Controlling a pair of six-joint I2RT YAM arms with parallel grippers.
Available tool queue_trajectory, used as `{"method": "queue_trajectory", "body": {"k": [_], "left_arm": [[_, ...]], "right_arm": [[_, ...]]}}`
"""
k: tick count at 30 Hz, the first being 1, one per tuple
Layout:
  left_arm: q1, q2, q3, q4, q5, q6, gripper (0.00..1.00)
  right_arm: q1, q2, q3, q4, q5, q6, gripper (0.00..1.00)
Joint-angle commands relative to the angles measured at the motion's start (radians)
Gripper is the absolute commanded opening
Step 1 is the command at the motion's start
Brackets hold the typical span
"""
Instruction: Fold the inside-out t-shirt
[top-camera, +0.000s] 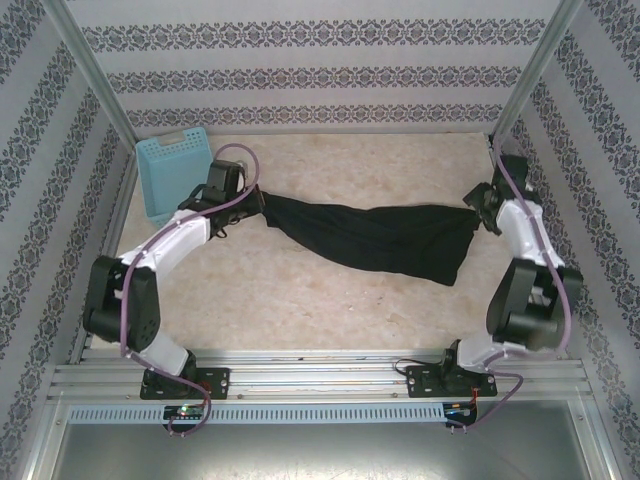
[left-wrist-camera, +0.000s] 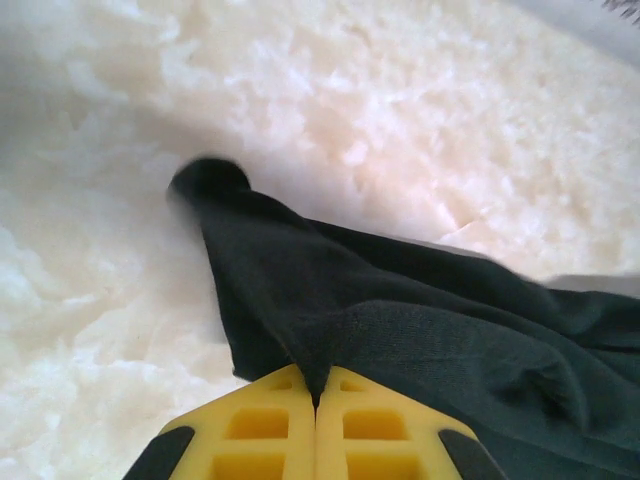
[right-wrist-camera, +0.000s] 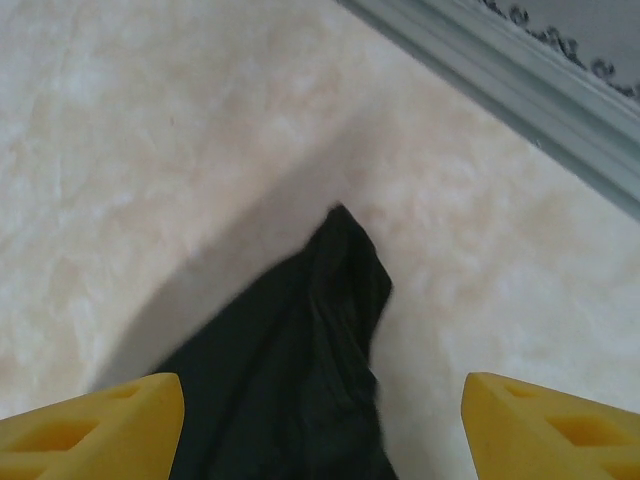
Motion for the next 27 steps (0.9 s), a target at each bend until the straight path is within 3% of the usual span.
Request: {"method": "queue_trajectory", "body": {"k": [1, 6, 11, 15, 23, 27], "left_arm": [[0.016, -0.050, -0.044, 0.087, -0.016, -0.040, 0.00], [0.037, -0.069, -0.037, 0.059, -0.039, -0.027, 0.00], [0.041, -0.037, -0.012, 0.035, -0.039, -0.019, 0.00], [0.044, -0.023, -0.010, 0.026, -0.037, -0.024, 0.00], [0.049, -0.017, -0.014, 0.030, -0.019, -0.031, 0.00], [0.049, -0.019, -0.018, 0.030, -0.019, -0.030, 0.00]], "right_arm": [[-0.013, -0.128, -0.150, -0.051, -0.030, -0.020, 0.72], [-0.028, -0.289, -0.358, -0.063, -0.154, 0.015, 0.66], [0.076, -0.387, -0.459, -0.114, -0.175, 0.068, 0.66], [0.103, -0.445, -0.556, -0.075, -0.206, 0.126, 0.66], [0.135, -0.300, -0.559, 0.059, -0.193, 0.135, 0.66], [0.142, -0.207, -0.542, 0.113, -0.193, 0.139, 0.60]]}}
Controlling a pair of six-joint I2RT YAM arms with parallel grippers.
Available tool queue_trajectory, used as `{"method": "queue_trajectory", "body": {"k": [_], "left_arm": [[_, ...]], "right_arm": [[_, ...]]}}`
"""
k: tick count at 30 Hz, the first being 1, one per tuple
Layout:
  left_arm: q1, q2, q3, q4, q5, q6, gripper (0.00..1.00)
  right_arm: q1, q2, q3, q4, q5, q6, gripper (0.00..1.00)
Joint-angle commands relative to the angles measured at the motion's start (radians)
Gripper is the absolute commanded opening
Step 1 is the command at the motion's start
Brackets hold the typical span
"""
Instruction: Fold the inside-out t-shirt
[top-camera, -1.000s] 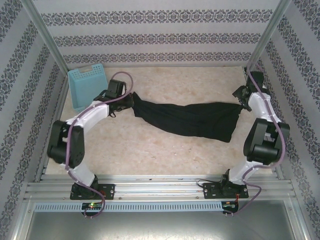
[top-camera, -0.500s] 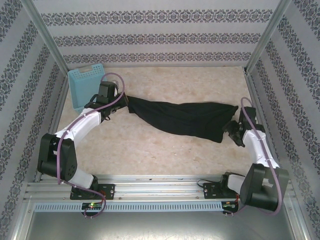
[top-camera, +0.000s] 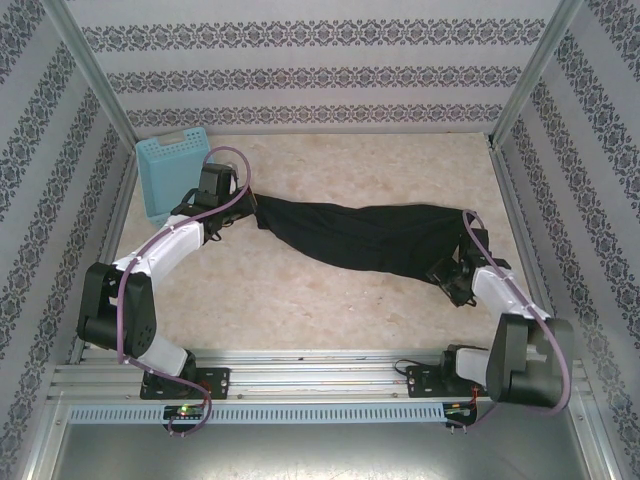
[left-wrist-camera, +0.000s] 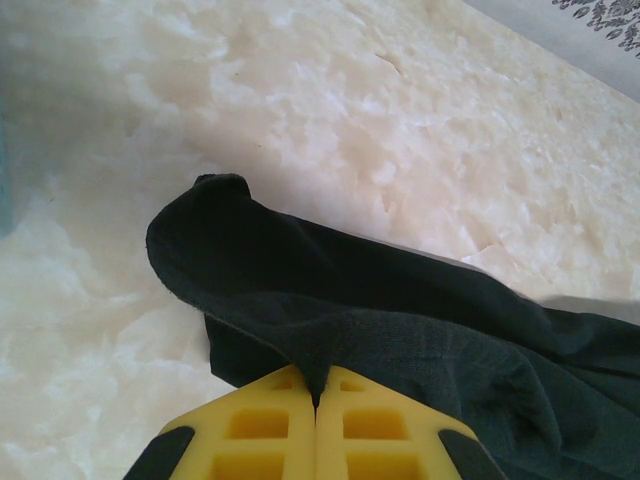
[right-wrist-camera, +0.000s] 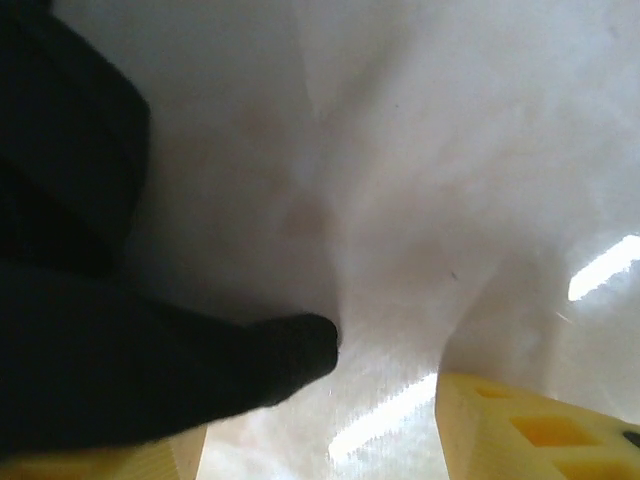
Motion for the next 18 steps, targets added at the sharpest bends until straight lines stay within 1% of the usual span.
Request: {"method": "queue_trajectory", "body": {"k": [1, 3, 4, 7, 9, 14, 16, 18], "left_arm": [[0.016, 0.000, 0.020, 0.006, -0.001, -0.010, 0.00], [0.018, 0.001, 0.023, 0.005, -0.001, -0.009, 0.00], [0.018, 0.003, 0.027, 0.003, 0.000, -0.009, 0.00], [0.018, 0.003, 0.039, -0.009, 0.001, -0.005, 0.00], [0.017, 0.002, 0.039, -0.013, 0.001, -0.005, 0.00], [0.017, -0.003, 0.028, -0.010, -0.002, -0.010, 0.00], [0.018, -0.002, 0.028, -0.010, -0.001, -0.010, 0.00], [0.017, -0.003, 0.027, -0.014, -0.001, -0.008, 0.00]], "right_arm": [[0.018, 0.060, 0.035, 0.067, 0.002, 0.018, 0.59], [0.020, 0.093, 0.044, 0.084, 0.013, 0.015, 0.55], [0.023, 0.106, 0.048, 0.094, 0.025, 0.011, 0.50], [0.027, 0.138, 0.067, 0.100, 0.049, -0.002, 0.41], [0.030, 0.153, 0.080, 0.095, 0.077, -0.017, 0.39], [0.032, 0.169, 0.101, 0.093, 0.101, -0.043, 0.24], [0.036, 0.163, 0.110, 0.079, 0.121, -0.056, 0.22], [0.044, 0.148, 0.123, 0.056, 0.149, -0.072, 0.25]]}}
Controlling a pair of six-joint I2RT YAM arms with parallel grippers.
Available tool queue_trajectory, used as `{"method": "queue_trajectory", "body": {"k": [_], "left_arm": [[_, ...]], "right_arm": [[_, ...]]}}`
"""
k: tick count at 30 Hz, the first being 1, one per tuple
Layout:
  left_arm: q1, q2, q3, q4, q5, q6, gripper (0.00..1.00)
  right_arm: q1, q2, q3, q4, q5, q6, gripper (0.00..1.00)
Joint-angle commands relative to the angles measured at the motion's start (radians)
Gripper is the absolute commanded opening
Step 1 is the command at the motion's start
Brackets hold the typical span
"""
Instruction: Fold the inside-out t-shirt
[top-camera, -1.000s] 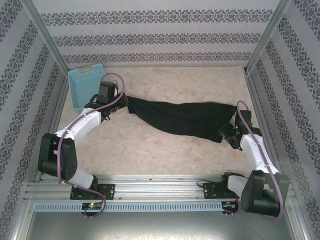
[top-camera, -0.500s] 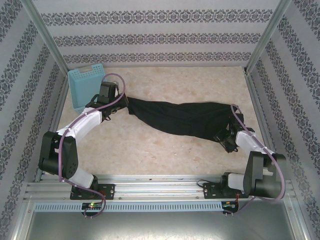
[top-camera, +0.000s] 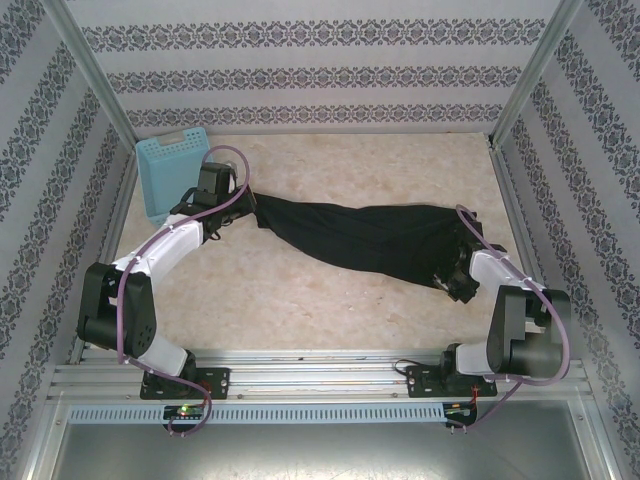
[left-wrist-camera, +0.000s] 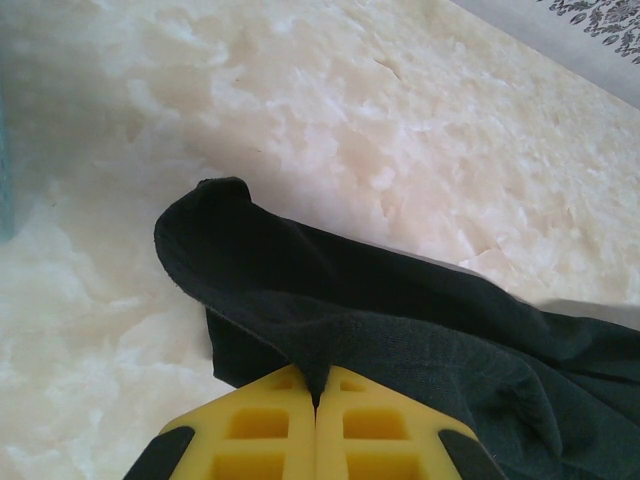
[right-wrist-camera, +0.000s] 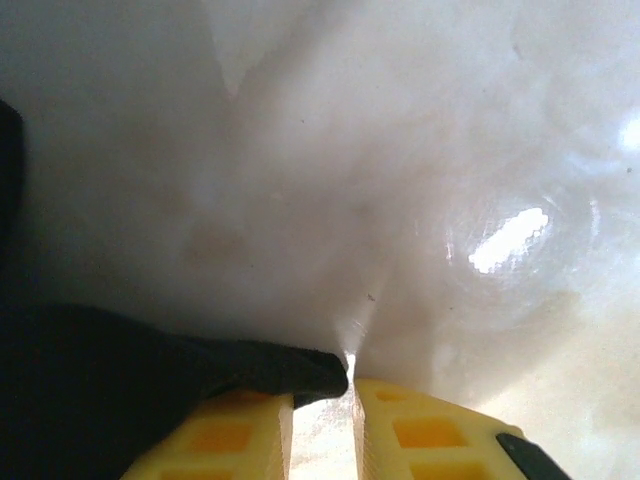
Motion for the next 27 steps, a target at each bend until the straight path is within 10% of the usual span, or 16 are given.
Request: {"method": "queue_trajectory", "body": {"k": [1, 14, 21, 27], "left_arm": [[0.012, -0.004, 0.022, -0.013, -0.005, -0.005, 0.00], [0.011, -0.002, 0.017, -0.008, 0.002, -0.001, 0.00], [0.011, 0.000, 0.017, -0.005, 0.005, -0.004, 0.00], [0.013, 0.002, 0.030, -0.016, 0.012, 0.005, 0.00]], "right_arm": [[0.023, 0.013, 0.032, 0.172, 0.050, -0.048, 0.29], [0.040, 0.110, 0.098, 0.123, 0.097, -0.077, 0.44], [0.054, 0.137, 0.090, 0.124, 0.062, -0.063, 0.31], [0.046, 0.002, 0.138, 0.032, 0.048, -0.055, 0.00]]}}
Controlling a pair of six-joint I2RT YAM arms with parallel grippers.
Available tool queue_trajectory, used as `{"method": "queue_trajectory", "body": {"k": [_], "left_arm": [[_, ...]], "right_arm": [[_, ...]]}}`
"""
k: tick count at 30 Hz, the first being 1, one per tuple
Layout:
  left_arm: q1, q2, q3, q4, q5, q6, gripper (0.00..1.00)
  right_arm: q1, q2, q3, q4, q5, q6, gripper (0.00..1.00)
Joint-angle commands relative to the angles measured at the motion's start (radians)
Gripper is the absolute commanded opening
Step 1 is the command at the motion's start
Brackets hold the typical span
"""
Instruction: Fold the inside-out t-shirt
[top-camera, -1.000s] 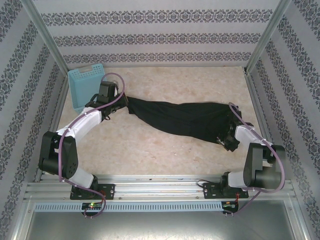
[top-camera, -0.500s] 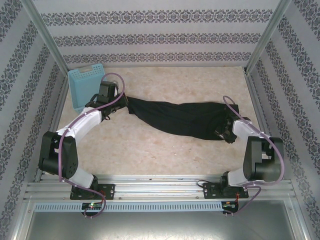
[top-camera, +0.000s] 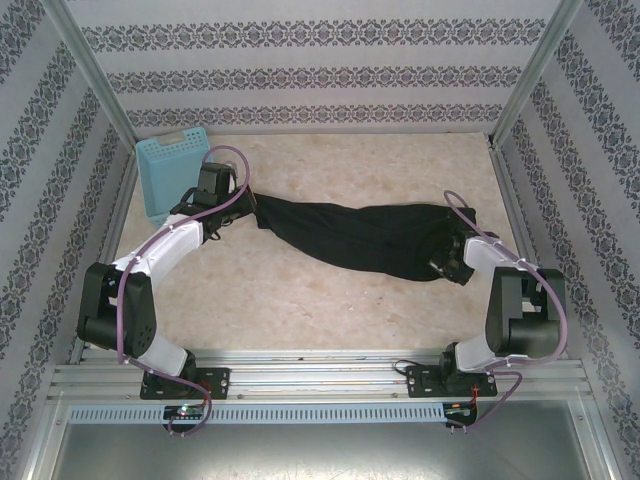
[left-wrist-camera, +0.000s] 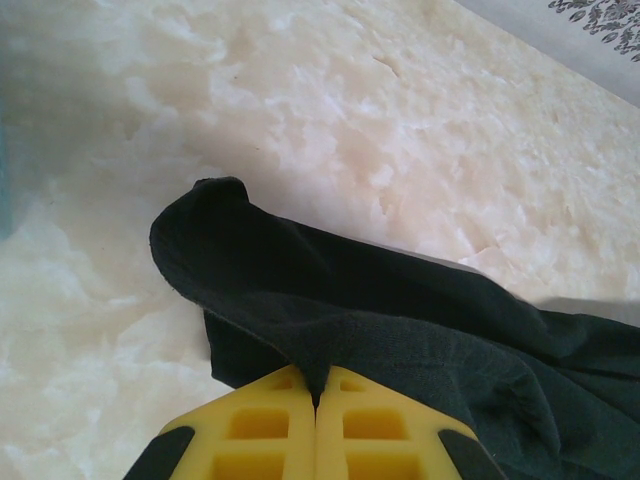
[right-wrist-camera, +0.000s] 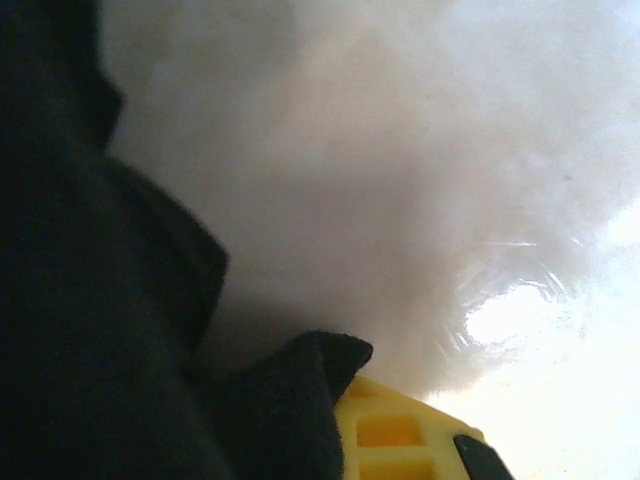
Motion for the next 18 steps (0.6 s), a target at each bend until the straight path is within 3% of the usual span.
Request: {"method": "queue_trajectory", "body": {"k": [1, 7, 12, 18], "left_arm": [[0.015, 0.000, 0.037, -0.020, 0.013, 0.008, 0.00], [0.020, -0.060, 0.043, -0.013, 0.054, 0.025, 0.00], [0.019, -0.156, -0.014, 0.054, 0.128, 0.042, 0.00], [0.019, -0.364, -0.154, 0.178, 0.157, 0.061, 0.00]], "right_arm": [[-0.003, -0.149, 0.064, -0.101, -0.009, 0.003, 0.00], [-0.128, -0.432, 0.327, -0.311, -0.036, -0.045, 0.00], [-0.190, -0.484, 0.582, -0.408, -0.063, -0.053, 0.00], [-0.322, -0.514, 0.716, -0.427, -0.117, -0.038, 0.00]]}}
